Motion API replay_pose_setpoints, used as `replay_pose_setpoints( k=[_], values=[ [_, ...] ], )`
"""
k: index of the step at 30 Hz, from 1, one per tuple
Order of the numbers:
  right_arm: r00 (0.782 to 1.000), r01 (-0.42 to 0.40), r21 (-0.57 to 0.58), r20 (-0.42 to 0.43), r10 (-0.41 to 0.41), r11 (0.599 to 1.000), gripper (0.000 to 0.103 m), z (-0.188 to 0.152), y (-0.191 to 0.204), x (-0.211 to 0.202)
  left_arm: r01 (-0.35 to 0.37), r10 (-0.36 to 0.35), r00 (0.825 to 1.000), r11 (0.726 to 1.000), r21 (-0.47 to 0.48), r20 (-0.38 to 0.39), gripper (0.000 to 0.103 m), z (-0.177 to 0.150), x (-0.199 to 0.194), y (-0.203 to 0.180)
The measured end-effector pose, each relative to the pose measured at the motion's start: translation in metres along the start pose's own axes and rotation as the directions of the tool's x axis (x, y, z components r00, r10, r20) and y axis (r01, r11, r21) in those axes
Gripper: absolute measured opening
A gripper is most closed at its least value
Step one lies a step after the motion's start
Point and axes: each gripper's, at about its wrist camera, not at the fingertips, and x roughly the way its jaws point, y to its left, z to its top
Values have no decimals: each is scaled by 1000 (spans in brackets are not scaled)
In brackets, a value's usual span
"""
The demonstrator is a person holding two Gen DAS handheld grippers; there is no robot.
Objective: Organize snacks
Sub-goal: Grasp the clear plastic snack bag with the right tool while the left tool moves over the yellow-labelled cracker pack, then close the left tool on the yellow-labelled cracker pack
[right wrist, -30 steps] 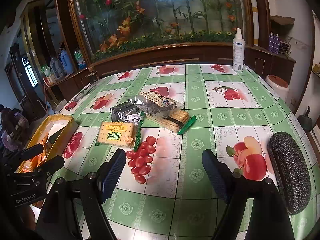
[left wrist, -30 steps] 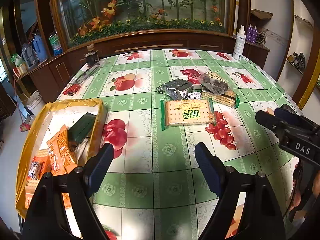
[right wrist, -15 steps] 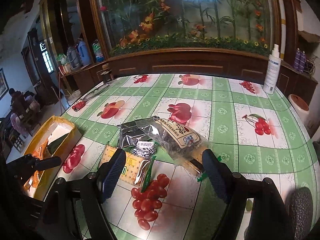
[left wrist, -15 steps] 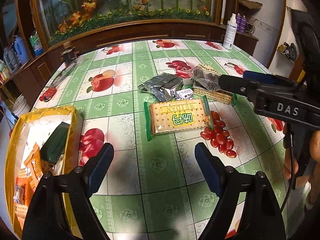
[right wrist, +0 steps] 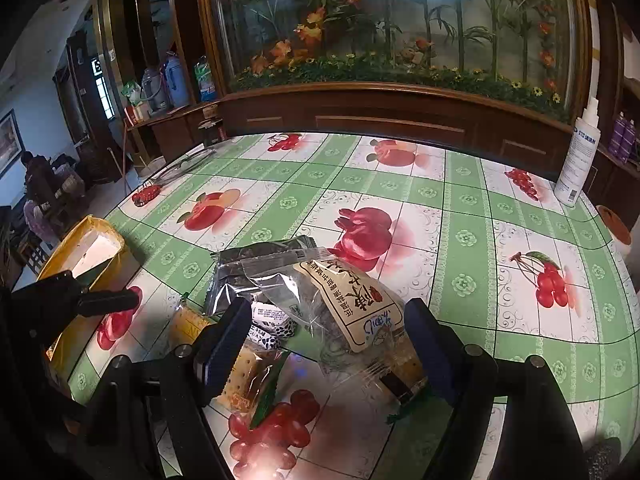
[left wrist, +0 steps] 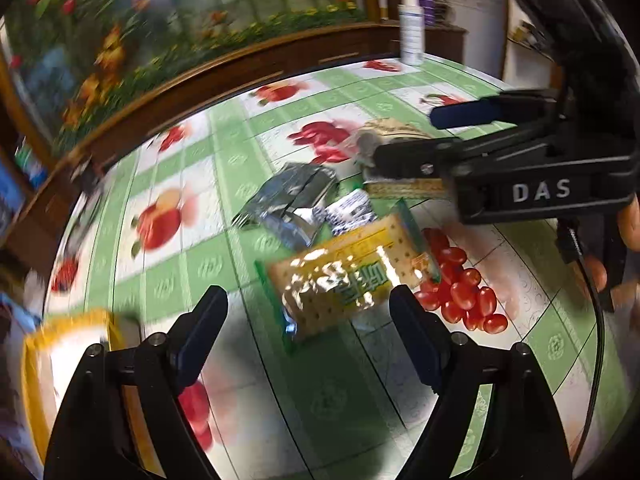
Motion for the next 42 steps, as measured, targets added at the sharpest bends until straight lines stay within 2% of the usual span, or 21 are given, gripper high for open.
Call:
replay_pose_setpoints(
  k=[3,6,10,16,22,25,30,32,35,39,42],
  values=[
    [1000,-15,2,-8,15,1000,81,-1,-3,3,50,-48,999,994,93,-21,83,6,7,-6],
    [1000,-24,12,-8,25,1000,81,-2,-7,5,106,-100,994,984,142,-51,83,10,15,-9],
    [1000,-27,16,-8,27,1000,81,-3,-9,5,99,-81,992,978,185,-101,83,15,33,-14],
    [1000,-31,21,-3,31,999,81,-3,-10,3,131,-112,984,982,133,-139,86,14,37,-16],
    [999,-43,14,5,43,999,81,-2,-8,3,187,-161,972,972,145,-172,88,-8,12,-36],
    [999,-53,26,-2,53,998,81,-3,-10,5,227,-206,963,968,105,-175,88,-11,1,-35],
    [999,-50,16,-5,50,999,82,-3,-9,8,147,-132,983,982,122,-125,88,4,4,-32],
    [998,-56,10,-5,56,998,82,-2,-9,9,179,-163,977,977,114,-137,88,7,12,-31],
    [999,-48,0,-10,48,999,82,-2,-9,12,187,-168,971,977,100,-172,89,5,28,-32],
    [999,-47,-9,-4,47,999,82,-4,-10,15,227,-218,963,973,36,-161,89,-2,27,-29],
    [999,-30,-13,-25,30,999,75,-5,-11,18,225,-223,964,974,-2,-142,76,-5,24,-28]
  ],
)
